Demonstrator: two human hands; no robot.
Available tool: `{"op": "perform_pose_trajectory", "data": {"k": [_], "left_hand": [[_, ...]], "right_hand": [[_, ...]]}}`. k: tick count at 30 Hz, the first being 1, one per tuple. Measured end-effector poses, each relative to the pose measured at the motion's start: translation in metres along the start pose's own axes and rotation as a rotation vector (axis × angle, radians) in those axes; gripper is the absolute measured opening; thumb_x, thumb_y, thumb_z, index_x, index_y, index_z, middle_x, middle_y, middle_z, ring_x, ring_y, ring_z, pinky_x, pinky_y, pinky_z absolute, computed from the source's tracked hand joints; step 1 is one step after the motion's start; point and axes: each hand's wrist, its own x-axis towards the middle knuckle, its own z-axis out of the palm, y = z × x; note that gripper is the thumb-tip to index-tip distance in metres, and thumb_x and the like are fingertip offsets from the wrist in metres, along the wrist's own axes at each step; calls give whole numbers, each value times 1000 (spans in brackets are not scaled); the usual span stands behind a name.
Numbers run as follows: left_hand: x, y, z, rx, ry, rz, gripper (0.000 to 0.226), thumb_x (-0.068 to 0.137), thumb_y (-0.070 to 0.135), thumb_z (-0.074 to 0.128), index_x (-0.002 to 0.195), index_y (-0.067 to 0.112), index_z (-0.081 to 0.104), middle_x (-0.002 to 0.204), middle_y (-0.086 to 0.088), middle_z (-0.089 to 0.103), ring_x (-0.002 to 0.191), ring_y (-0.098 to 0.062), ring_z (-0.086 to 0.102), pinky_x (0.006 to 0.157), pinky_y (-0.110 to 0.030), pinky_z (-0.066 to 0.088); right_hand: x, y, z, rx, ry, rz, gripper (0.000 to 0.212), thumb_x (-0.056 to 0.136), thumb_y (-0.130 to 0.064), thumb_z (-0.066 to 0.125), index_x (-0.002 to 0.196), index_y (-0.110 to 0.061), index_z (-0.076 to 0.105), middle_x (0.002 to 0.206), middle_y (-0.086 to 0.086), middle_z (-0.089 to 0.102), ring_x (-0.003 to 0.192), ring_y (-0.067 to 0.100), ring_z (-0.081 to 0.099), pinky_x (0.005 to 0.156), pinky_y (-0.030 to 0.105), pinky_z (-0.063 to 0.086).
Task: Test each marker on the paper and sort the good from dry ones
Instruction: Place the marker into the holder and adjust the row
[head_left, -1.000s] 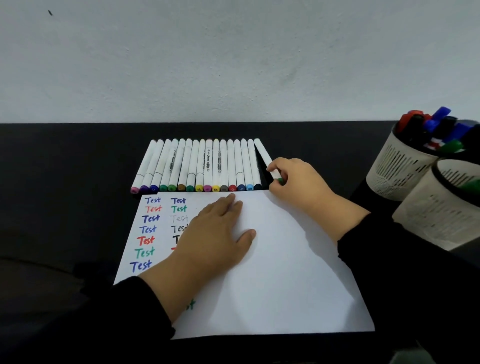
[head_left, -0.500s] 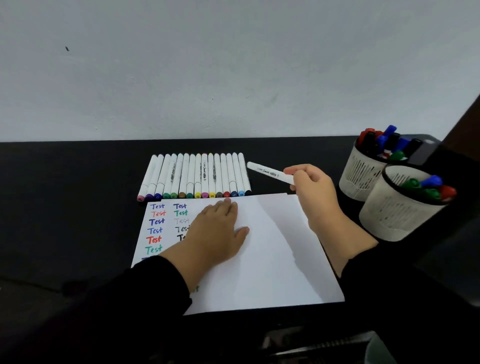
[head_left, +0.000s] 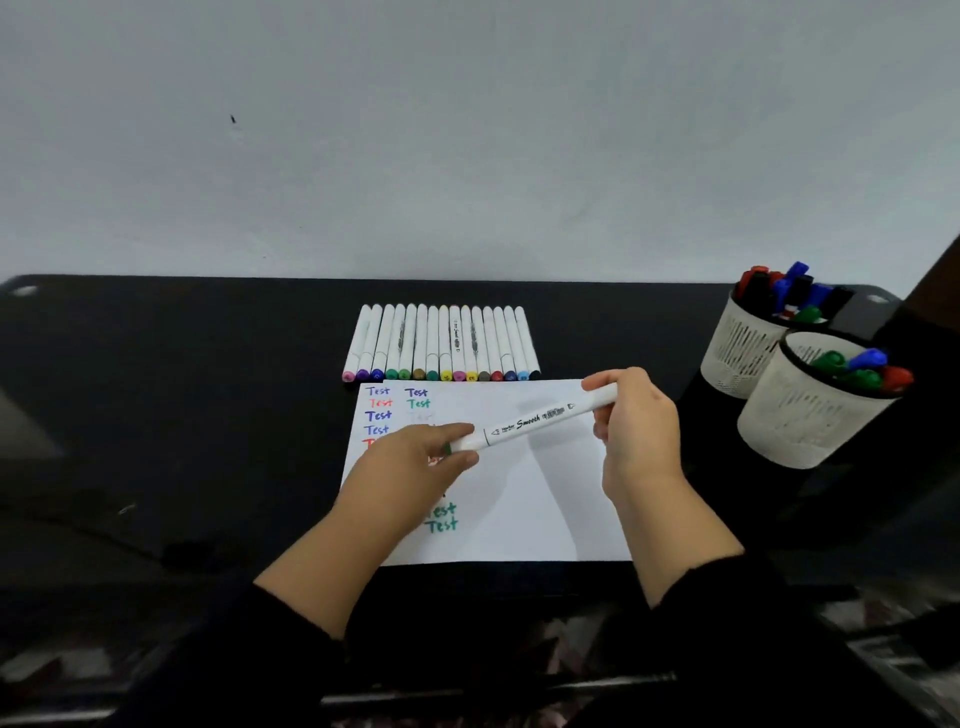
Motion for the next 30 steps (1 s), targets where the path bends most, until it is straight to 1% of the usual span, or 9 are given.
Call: {"op": "perform_pose_trajectory", "data": {"k": [1, 3, 8, 14, 18, 21, 25, 28, 30], "left_hand": [[-4, -4, -3, -27, -7, -27, 34, 89, 41, 57, 124, 42, 55, 92, 23, 54, 76, 7, 49, 61, -10, 35], [-9, -9, -6, -80, -6, -81, 33, 87, 40, 60, 120, 42, 58, 82, 22, 55, 71, 4, 51, 56, -13, 37], [-22, -19, -5, -187, 58, -84, 29, 84, 36, 65, 114, 38, 64, 81, 23, 58, 74, 4, 52, 59, -17, 39], [-25, -23, -4, -165, 6, -59, 31, 85, 36, 64, 116, 38, 62, 81, 28, 54, 79, 9, 51, 65, -9, 39], [-21, -24, -10, -162, -66, -90, 34, 86, 38, 63, 120, 41, 59, 86, 25, 58, 72, 3, 53, 54, -13, 37], [-20, -24, -15, -191, -84, -108, 35, 86, 39, 63, 121, 39, 60, 87, 22, 60, 78, -2, 55, 53, -12, 40], [-21, -20, -17, -181, -71, -106, 33, 86, 39, 62, 119, 38, 61, 79, 16, 62, 57, -4, 48, 37, -9, 33], [-20, -17, -18, -159, -65, -120, 32, 86, 39, 62, 118, 38, 62, 76, 14, 62, 56, -4, 47, 44, -13, 35], [-21, -16, -18, -147, -77, -117, 30, 87, 40, 61, 117, 38, 62, 83, 10, 65, 63, -5, 52, 49, -16, 40]], "right_hand": [[-3, 1, 3, 21, -8, 22, 32, 86, -12, 41, 63, -14, 63, 62, 0, 41, 55, 11, 35, 55, 23, 32], [-7, 4, 9, 70, -32, 78, 31, 90, -17, 44, 67, -15, 64, 55, -3, 41, 53, 11, 34, 54, 24, 31], [-25, 18, 24, 64, -199, 192, 36, 92, -44, 55, 76, -13, 66, 53, -4, 39, 50, 10, 33, 50, 24, 31], [-40, 39, 37, -18, -293, 174, 28, 85, -37, 67, 71, -13, 61, 46, -4, 47, 43, 8, 38, 45, 21, 33], [-39, 44, 40, 12, -300, 170, 26, 88, -34, 64, 77, -11, 62, 48, -2, 47, 42, 7, 39, 44, 20, 35], [-42, 47, 42, 39, -317, 172, 26, 90, -33, 62, 77, -10, 61, 49, -1, 46, 42, 8, 38, 44, 19, 34], [-43, 48, 44, 54, -307, 154, 28, 92, -31, 59, 73, -11, 63, 46, -3, 46, 43, 8, 38, 44, 20, 34], [-44, 47, 44, 80, -331, 153, 27, 91, -31, 60, 73, -11, 62, 47, -1, 45, 43, 9, 36, 44, 20, 32], [-45, 47, 43, 80, -366, 151, 26, 88, -31, 64, 72, -12, 60, 47, 0, 46, 41, 9, 36, 42, 20, 31]]}}
